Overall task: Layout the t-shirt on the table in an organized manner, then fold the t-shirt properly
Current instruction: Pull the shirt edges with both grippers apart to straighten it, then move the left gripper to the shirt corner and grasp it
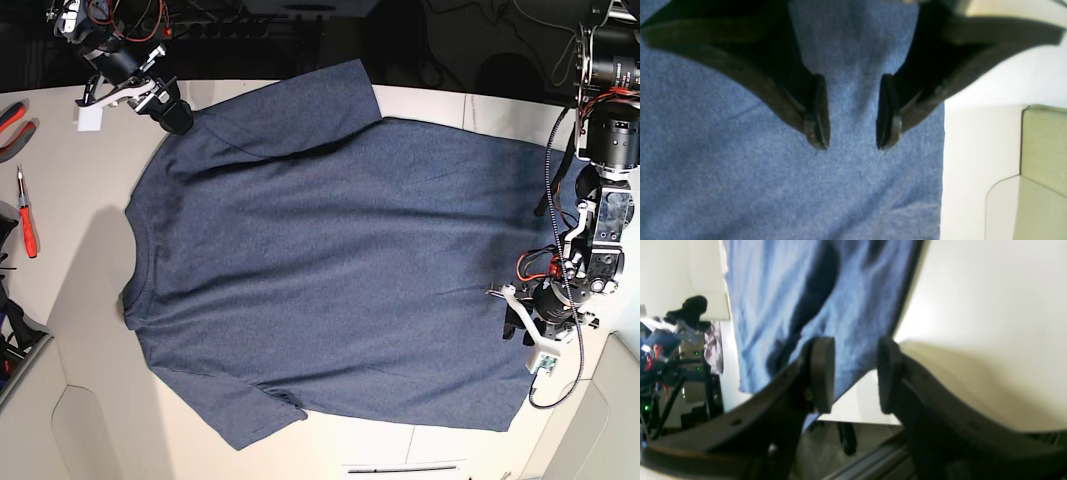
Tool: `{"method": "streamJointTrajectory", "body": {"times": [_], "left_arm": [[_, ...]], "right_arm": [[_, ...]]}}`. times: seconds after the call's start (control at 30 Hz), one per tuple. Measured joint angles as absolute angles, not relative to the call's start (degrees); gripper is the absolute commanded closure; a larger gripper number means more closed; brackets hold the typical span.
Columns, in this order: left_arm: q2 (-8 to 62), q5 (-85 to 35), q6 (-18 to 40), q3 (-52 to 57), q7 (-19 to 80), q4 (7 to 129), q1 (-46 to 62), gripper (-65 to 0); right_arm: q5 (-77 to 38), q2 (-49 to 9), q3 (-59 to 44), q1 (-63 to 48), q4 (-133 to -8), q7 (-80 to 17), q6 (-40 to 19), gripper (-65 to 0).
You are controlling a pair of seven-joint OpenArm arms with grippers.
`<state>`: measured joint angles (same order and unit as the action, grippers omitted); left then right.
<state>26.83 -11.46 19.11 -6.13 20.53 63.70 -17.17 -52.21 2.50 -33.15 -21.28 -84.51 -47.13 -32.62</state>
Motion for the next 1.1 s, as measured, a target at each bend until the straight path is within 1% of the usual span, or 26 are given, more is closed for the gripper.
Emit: {"method": "streamJointTrajectory", "body": {"times": [0.23,0.53,0.63,0.8,1.1], "left_arm": [[26.8,-11.5,19.1,-6.1,20.5,63.7,-17.2,-26.9],[26.8,-11.5,19.1,-6.1,20.5,63.7,-17.2,-26.9],[26.8,-11.5,19.1,-6.1,20.5,63.7,-17.2,-26.9],[26.8,-11.5,19.1,-6.1,20.6,63.7,-17.2,-26.9],[26.8,-11.5,19.1,-6.1,20.6,63.7,-17.2,-26.9]], "right_arm": [[-51.7,3.6,-33.1,-21.2,-82.3,-46.7,-32.6,-20.6],[-52.7,3.5,-30.9,-18.5,-74.9,-45.6,-33.0,-20.6],[-52.8,3.5,-29.5,-18.5,-74.9,-45.9,-33.0,-20.6],[-54.3,3.9,-27.9,-18.8,-75.2,-49.6,-32.8,-20.5],[-50.9,4.4,-27.7,-21.1,-83.5,-51.3,-31.7,-20.5]]}}
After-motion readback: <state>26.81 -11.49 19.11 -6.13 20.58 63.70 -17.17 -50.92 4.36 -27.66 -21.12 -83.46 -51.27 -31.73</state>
